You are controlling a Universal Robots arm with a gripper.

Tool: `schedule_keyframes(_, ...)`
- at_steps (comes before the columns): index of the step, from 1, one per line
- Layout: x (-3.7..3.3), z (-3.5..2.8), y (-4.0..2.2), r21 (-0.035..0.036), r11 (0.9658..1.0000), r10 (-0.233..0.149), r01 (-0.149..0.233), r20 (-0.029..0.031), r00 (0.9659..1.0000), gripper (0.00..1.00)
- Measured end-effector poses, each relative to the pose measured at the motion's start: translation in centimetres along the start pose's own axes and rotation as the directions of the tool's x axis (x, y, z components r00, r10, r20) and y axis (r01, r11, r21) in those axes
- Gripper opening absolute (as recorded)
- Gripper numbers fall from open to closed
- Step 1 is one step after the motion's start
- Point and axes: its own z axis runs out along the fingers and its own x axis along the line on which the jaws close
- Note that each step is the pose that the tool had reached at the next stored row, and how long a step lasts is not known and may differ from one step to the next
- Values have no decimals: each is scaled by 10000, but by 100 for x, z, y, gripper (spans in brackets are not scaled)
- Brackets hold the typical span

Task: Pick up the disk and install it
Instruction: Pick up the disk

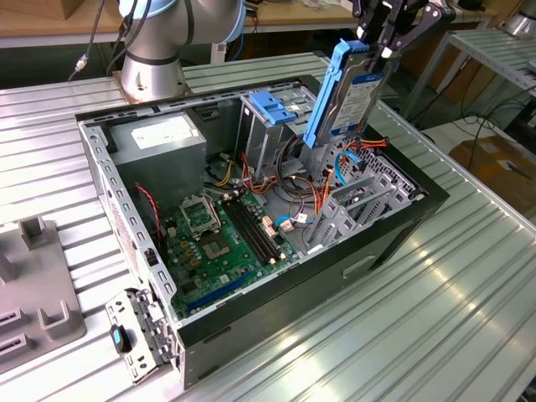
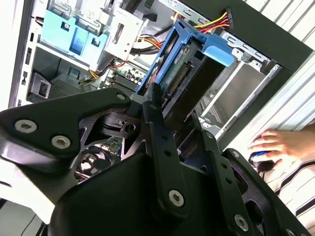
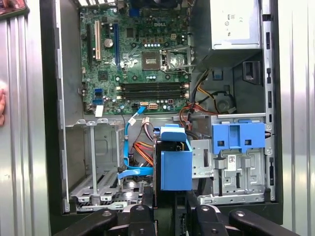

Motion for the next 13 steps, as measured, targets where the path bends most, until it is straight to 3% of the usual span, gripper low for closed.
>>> schedule_keyframes(13,150,-2,-13,0,10000,0,0,-10,10000,35)
